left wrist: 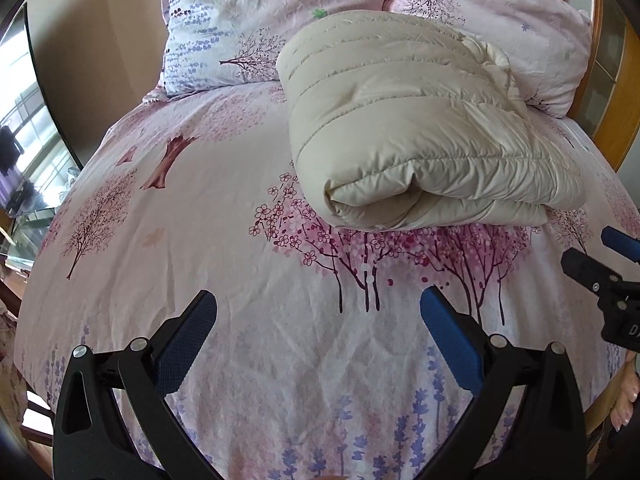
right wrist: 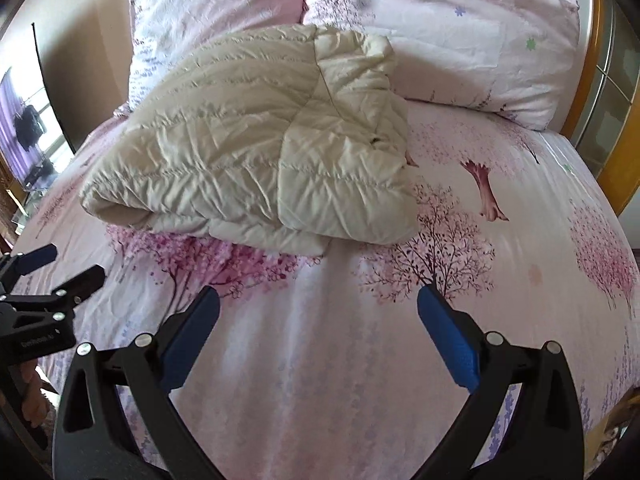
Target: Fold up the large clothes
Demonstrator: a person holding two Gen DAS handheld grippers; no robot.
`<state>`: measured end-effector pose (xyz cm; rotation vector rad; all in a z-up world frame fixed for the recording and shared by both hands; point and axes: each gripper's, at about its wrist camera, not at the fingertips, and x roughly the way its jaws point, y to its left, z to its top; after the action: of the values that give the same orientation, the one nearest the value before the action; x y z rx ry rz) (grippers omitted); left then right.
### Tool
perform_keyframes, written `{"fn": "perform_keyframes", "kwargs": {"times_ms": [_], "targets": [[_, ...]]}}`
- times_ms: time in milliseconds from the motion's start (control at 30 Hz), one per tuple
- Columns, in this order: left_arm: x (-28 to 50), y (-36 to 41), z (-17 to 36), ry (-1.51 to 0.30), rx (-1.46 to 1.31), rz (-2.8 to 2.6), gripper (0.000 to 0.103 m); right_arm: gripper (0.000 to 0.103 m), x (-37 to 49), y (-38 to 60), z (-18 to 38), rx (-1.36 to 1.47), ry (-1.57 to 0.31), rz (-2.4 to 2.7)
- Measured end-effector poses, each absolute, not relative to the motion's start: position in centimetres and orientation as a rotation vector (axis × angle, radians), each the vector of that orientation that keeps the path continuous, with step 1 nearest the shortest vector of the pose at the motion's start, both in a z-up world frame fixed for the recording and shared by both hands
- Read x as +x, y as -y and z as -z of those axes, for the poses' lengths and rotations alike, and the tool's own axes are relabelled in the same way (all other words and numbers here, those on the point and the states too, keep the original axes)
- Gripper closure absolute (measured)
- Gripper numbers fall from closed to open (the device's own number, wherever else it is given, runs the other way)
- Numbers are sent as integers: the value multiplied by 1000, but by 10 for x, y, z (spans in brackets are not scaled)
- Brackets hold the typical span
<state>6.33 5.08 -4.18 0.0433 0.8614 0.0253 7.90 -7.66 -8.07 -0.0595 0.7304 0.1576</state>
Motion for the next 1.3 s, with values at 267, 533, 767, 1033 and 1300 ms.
{"fn": "perform_keyframes", "kwargs": {"times_ms": [267,533,767,1033,1300], "targets": [[67,-48,44,-878,53,-14,1,4,81,79,87,-49,-754,-149],[69,-48,45,-884,44,-15,1,4,83,77,88,-53,-761,-156],[70,-49,46,-888,36,-17,1,4,83,76,89,-53,-764,-155],[71,-49,47,-894,27,-10,1,4,85,74,92,-49,-772,-153],[72,-48,48,-897,24,-3,1,4,85,72,92,-44,-774,-150]]}}
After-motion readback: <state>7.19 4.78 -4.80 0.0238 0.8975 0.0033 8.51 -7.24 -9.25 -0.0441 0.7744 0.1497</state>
